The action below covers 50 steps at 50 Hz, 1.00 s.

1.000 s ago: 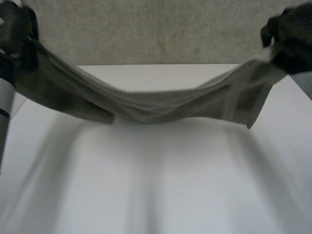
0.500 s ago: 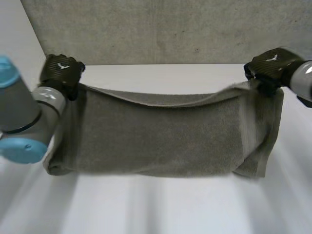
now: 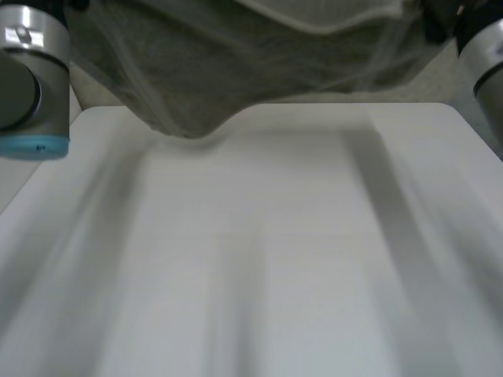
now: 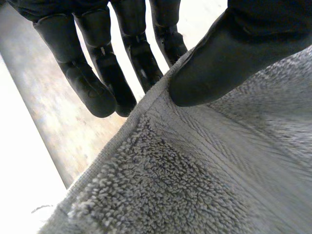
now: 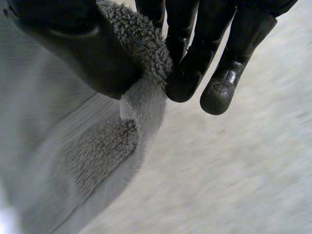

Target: Fold the towel.

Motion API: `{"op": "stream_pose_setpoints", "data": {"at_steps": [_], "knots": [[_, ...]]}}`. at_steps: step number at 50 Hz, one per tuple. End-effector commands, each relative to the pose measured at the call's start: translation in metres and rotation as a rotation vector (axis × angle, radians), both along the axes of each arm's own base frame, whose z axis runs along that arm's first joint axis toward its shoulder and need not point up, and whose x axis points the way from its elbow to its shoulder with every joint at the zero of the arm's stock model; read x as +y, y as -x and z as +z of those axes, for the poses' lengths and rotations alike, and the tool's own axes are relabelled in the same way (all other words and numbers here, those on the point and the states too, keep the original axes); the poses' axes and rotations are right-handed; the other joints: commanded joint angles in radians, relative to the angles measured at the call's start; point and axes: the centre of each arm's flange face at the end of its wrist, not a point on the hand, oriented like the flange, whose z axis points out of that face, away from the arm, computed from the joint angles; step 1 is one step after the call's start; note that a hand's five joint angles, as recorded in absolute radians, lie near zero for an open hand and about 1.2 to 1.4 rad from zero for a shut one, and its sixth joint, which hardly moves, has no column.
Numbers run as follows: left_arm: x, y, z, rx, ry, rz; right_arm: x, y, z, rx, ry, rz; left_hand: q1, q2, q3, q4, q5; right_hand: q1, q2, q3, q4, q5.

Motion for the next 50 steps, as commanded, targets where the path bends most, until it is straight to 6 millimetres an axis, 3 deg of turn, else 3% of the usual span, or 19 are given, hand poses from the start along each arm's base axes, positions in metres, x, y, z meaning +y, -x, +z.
{"op": "stream_pose_setpoints", "data": {"at_steps": [1,2,4,7,9,10,12,17,21,25,28,33,39,50], "knots": [[0.009,0.0,-0.091,-0.131,-0.271,-0.044,0.021,0.0,-0.073,0.11,-0.384,0.076,-0.063,-0.111,-0.155,-0.132,-0.29,0.072,0.08,0.052,0.058,0.067],[0.009,0.0,-0.091,-0.131,-0.272,-0.044,0.021,0.0,-0.073,0.11,-0.384,0.076,-0.063,-0.111,-0.155,-0.132,-0.29,0.072,0.08,0.052,0.058,0.067],[0.023,0.001,-0.132,-0.2,-0.38,-0.084,0.028,0.002,-0.094,0.123,-0.457,0.083,-0.063,-0.111,-0.155,-0.132,-0.29,0.072,0.08,0.052,0.058,0.067],[0.031,0.0,-0.149,-0.238,-0.426,-0.096,0.032,0.002,-0.107,0.132,-0.499,0.09,-0.063,-0.111,-0.155,-0.132,-0.29,0.072,0.08,0.052,0.058,0.067],[0.046,-0.002,-0.181,-0.327,-0.502,-0.103,0.04,0.005,-0.132,0.154,-0.582,0.095,-0.063,-0.111,-0.155,-0.132,-0.29,0.072,0.08,0.052,0.058,0.067],[0.046,-0.002,-0.182,-0.327,-0.502,-0.103,0.04,0.005,-0.133,0.154,-0.583,0.095,-0.063,-0.111,-0.155,-0.132,-0.29,0.072,0.08,0.052,0.058,0.067],[0.061,-0.005,-0.211,-0.422,-0.569,-0.103,0.043,0.01,-0.167,0.172,-0.688,0.089,-0.063,-0.111,-0.155,-0.132,-0.29,0.072,0.08,0.052,0.058,0.067],[0.082,-0.008,-0.237,-0.541,-0.627,-0.102,0.048,0.019,-0.194,0.186,-0.776,0.072,-0.063,-0.111,-0.155,-0.132,-0.29,0.072,0.08,0.052,0.058,0.067],[0.091,-0.011,-0.244,-0.579,-0.647,-0.096,0.046,0.032,-0.195,0.172,-0.79,0.033,-0.063,-0.111,-0.155,-0.132,-0.29,0.072,0.08,0.052,0.058,0.067],[0.099,-0.016,-0.25,-0.602,-0.671,-0.089,0.04,0.053,-0.181,0.144,-0.766,-0.036,-0.063,-0.111,-0.155,-0.132,-0.29,0.072,0.08,0.052,0.058,0.067],[0.1,-0.019,-0.245,-0.597,-0.666,-0.073,0.038,0.062,-0.18,0.128,-0.77,-0.058,-0.063,-0.111,-0.155,-0.132,-0.29,0.072,0.08,0.052,0.058,0.067],[0.097,-0.023,-0.243,-0.591,-0.665,-0.064,0.04,0.064,-0.184,0.12,-0.786,-0.058,-0.063,-0.111,-0.155,-0.132,-0.29,0.072,0.08,0.052,0.058,0.067],[0.098,-0.022,-0.251,-0.597,-0.683,-0.073,0.041,0.062,-0.187,0.125,-0.794,-0.053,-0.629,-0.676,-0.72,-0.697,-0.856,0.072,0.08,0.052,0.058,0.067],[0.089,-0.027,-0.266,-0.599,-0.717,-0.06,0.04,0.063,-0.188,0.122,-0.784,-0.057,-0.679,-0.727,-0.771,-0.748,-0.906,0.072,0.08,0.052,0.058,0.067]]}}
